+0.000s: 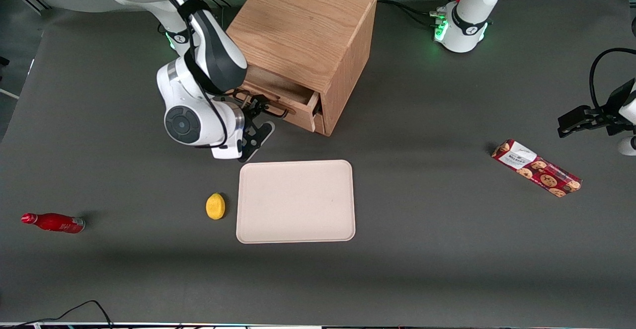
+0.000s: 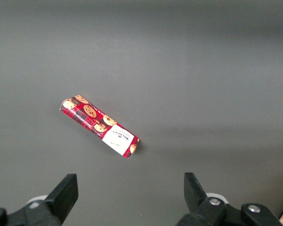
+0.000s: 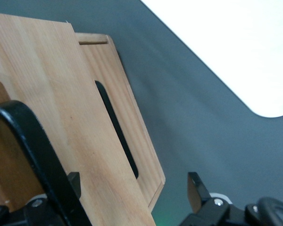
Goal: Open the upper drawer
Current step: 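Pull the upper drawer outward by its handle with the right gripper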
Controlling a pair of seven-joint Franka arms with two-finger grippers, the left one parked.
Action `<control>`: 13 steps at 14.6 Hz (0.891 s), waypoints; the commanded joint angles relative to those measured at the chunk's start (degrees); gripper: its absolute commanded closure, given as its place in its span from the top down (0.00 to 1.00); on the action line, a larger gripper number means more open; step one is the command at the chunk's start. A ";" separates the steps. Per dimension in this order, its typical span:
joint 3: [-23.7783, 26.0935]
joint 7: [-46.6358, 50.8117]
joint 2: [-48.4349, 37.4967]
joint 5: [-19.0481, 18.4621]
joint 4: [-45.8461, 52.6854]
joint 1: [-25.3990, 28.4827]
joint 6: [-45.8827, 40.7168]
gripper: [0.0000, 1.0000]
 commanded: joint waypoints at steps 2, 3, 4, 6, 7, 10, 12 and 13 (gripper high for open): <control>0.14 -3.20 2.38 0.29 4.29 -1.89 -0.36 1.00; 0.14 -3.55 2.90 0.29 4.91 -2.15 -0.45 1.00; 0.14 -3.56 3.00 0.38 5.35 -2.76 -0.45 1.00; 0.14 -4.43 3.70 0.38 6.31 -3.12 -0.45 1.00; 0.14 -5.31 3.96 0.38 6.67 -3.30 -0.45 1.00; 0.14 -5.75 5.10 0.38 7.90 -4.35 -0.45 1.00; 0.14 -6.37 5.37 0.46 8.07 -5.23 -0.45 1.00; 0.14 -6.46 5.63 0.55 8.68 -5.67 -0.54 1.00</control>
